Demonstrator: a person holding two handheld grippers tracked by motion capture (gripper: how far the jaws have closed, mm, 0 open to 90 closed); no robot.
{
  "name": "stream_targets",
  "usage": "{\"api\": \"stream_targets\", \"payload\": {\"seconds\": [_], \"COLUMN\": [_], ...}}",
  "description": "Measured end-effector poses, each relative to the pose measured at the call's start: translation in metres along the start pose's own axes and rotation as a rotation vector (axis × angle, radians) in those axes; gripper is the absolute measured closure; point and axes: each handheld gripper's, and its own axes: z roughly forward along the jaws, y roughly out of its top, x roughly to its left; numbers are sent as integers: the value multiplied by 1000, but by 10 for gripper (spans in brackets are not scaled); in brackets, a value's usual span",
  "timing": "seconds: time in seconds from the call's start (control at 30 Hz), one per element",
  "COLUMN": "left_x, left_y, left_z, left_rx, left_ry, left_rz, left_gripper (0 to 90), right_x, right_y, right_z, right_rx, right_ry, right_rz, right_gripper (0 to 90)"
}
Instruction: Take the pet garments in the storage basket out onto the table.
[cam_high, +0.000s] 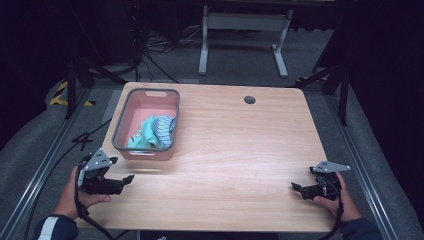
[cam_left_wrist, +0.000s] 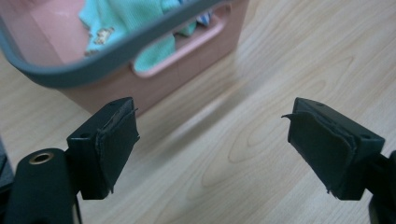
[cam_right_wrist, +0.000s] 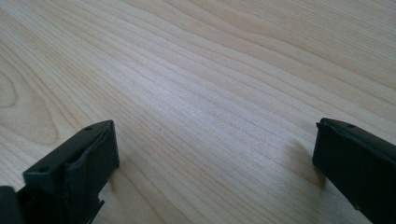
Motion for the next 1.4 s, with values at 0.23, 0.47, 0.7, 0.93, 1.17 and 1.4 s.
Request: {"api": "stream_targets", "payload": {"seconds": [0.23,0.47,0.7,0.93,1.17,1.4], "left_x": [3,11,20,33,46,62], "left_y": [30,69,108,132,141,138], "left_z": [-6,4,31,66,102,130], "left_rx": [3,23,77,162,284,378], "left_ry": [17,10,26,21,51,54], "left_rz": [29,59,89,69,28,-50], "left_gripper": [158,161,163,164,165,166], "right_x": [0,0,0,0,0,0], "right_y": [0,0,0,0,0,0], "right_z": [0,0,0,0,0,0], "right_rx": [0,0,0,0,0,0], "right_ry": [0,0,0,0,0,0], "right_rz": [0,0,0,0,-1,0], "right_gripper": [7,7,7,7,7,7]}}
